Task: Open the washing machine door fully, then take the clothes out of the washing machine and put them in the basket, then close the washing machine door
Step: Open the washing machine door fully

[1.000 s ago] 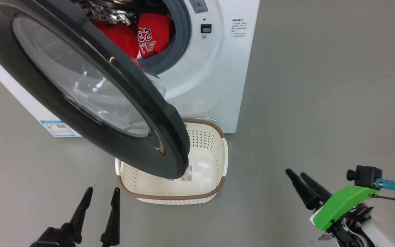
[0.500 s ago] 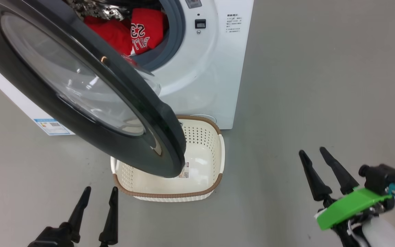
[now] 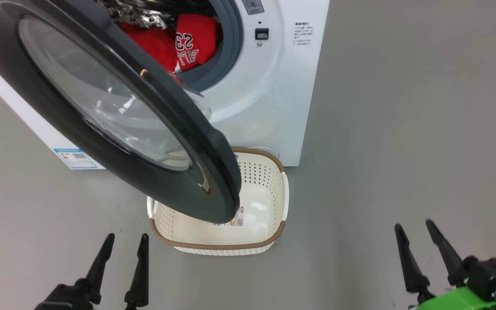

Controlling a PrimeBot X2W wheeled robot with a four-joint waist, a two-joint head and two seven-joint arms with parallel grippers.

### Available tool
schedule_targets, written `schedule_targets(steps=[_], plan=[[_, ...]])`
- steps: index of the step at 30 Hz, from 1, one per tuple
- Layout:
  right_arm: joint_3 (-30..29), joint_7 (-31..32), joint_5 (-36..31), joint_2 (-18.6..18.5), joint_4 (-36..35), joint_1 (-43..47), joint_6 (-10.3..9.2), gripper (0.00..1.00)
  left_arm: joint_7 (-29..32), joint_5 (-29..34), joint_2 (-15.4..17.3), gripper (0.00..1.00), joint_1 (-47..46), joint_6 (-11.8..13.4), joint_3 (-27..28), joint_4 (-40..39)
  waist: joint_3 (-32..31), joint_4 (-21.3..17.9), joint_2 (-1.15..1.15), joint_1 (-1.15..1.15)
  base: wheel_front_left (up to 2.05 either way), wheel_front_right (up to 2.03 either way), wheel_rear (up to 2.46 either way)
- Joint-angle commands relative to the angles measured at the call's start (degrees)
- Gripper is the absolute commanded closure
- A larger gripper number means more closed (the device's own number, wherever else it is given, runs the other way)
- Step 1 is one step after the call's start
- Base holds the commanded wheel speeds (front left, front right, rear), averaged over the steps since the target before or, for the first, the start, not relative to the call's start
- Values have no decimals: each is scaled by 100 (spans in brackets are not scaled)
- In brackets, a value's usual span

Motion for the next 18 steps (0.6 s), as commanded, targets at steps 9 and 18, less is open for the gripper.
schedule_targets(steps=[9, 18], plan=[[68, -37, -224, 64, -166, 73, 42, 0, -51, 17, 52, 0, -70, -32, 173, -167, -4, -23, 0, 0, 0, 0, 0], [69, -37, -267, 73, -167, 42, 42, 0, -51, 24, 47, 0, -90, -32, 167, -149, -9, -20, 0, 0, 0, 0, 0]])
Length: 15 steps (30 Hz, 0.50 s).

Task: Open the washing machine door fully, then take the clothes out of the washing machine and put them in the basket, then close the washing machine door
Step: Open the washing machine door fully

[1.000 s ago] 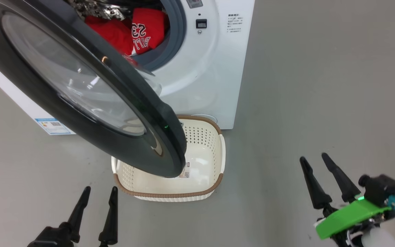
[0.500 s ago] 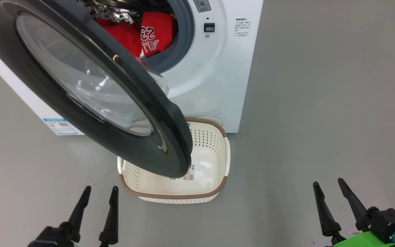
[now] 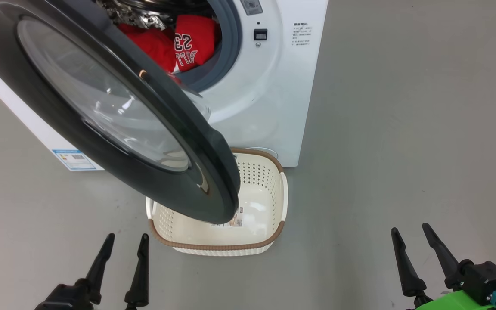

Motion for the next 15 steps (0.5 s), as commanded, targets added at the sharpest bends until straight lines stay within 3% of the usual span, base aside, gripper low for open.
schedule_targets(steps=[1, 9, 10, 11, 13, 15], plan=[[108, -37, -54, -54, -134, -76, 42, 0, -51, 23, 49, 0, -84, -32, 162, -140, -9, 5, 0, 0, 0, 0, 0], [159, -37, 162, -40, -211, -125, 42, 0, -51, 18, 47, 0, -56, -32, 122, -128, -29, 32, 0, 0, 0, 0, 0], [198, -37, 266, -32, -234, -145, 42, 12, -51, 18, 47, 0, -60, -32, 120, -126, -26, 36, 0, 0, 0, 0, 0], [260, -37, 417, -22, -256, -173, 42, 36, -51, 17, 47, 0, -63, -32, 118, -124, -25, 39, 0, 0, 0, 0, 0], [383, -37, 839, 0, -296, -257, 42, 98, -51, 14, 47, 0, -65, -32, 115, -122, -22, 42, 0, 0, 0, 0, 0], [537, -37, 1372, 21, -336, -372, 42, 100, -51, 11, 47, 0, -67, -32, 104, -116, -20, 52, 0, 0, 0, 0, 0]])
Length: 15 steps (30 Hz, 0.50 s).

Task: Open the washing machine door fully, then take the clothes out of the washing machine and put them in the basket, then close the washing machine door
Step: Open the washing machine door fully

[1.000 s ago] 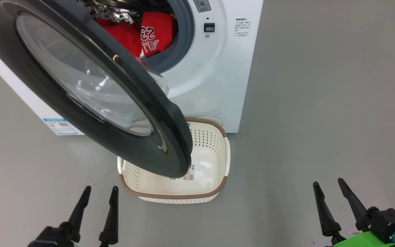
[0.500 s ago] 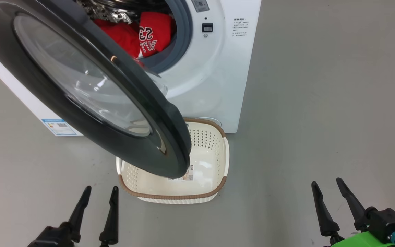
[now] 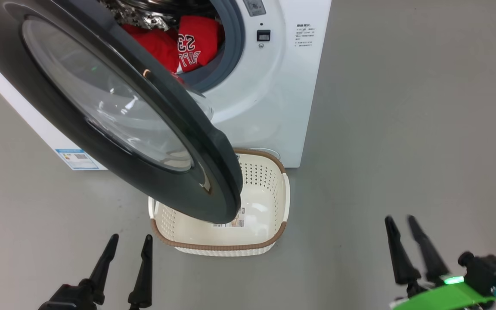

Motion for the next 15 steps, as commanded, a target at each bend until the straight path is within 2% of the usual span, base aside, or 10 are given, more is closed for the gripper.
schedule_targets(steps=[1, 5, 11, 15], plan=[[302, -37, 380, -49, -196, -337, 42, 100, -51, 10, 48, 0, -72, -32, 163, -123, 2, 11, 0, 0, 0, 0, 0], [702, -37, 1570, -64, -257, -697, 42, 100, -51, 1, 47, 0, -73, -32, 132, -120, 0, 47, 0, 0, 0, 0, 0], [1523, -37, 3973, -309, -344, -1446, 42, 100, -51, -17, 47, 0, -68, -32, 77, -110, 6, 139, 0, 0, 0, 0, 0], [1690, 260, 5515, -469, -435, -2012, 42, 100, -51, -37, 47, 0, -79, -32, 50, -116, 50, 213, 0, 0, 0, 0, 0]])
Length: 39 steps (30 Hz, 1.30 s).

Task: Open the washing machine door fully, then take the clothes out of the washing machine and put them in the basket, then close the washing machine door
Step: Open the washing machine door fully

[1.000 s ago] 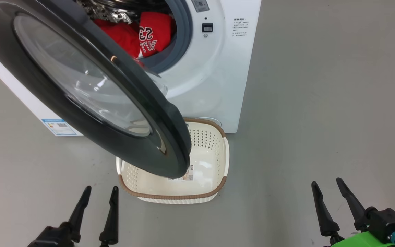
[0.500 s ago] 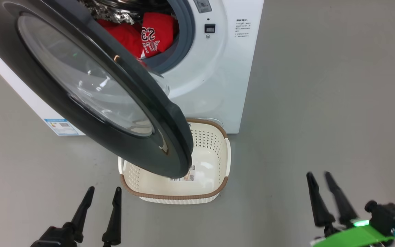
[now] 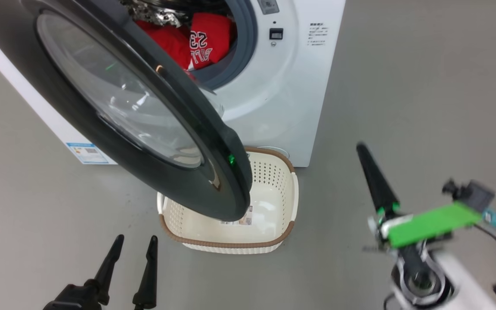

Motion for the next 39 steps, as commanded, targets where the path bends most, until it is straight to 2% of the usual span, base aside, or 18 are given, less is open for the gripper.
schedule_targets(steps=[1, 4, 9, 15, 21, 29, 39], plan=[[65, 300, 552, -40, -200, -384, 42, 100, -51, -34, 48, 0, -93, -32, 146, -127, 53, 61, 0, 0, 0, 0, 0], [-1, 766, 1027, -65, -162, -639, 42, 100, -51, -49, 48, 0, -125, -32, 136, -120, 89, 108, 0, 0, 0, 0, 0], [-190, 2276, 1846, -24, 239, -1208, 42, 100, -51, -82, 48, 0, -186, -32, 88, -105, 155, 223, 0, 0, 0, 0, 0], [-200, 4212, 2411, -65, 1102, -1865, 42, 100, -51, -150, 48, 0, -249, -32, -10, -60, 219, 394, 0, 0, 0, 0, 0], [-74, 5499, 2709, -114, 1954, -2536, 42, 100, -51, -227, 48, 0, -299, -32, -111, -42, 274, 528, 0, 0, 0, 0, 0], [120, 6141, 2715, -76, 2728, -3212, 42, 100, -51, -352, 48, 0, -353, -32, -246, -25, 411, 744, 0, 0, 0, 0, 0], [269, 6458, 2568, 35, 2994, -3374, 42, 100, -51, -481, 48, 0, -376, -32, -370, -4, 473, 948, 0, 0, 0, 0, 0]])
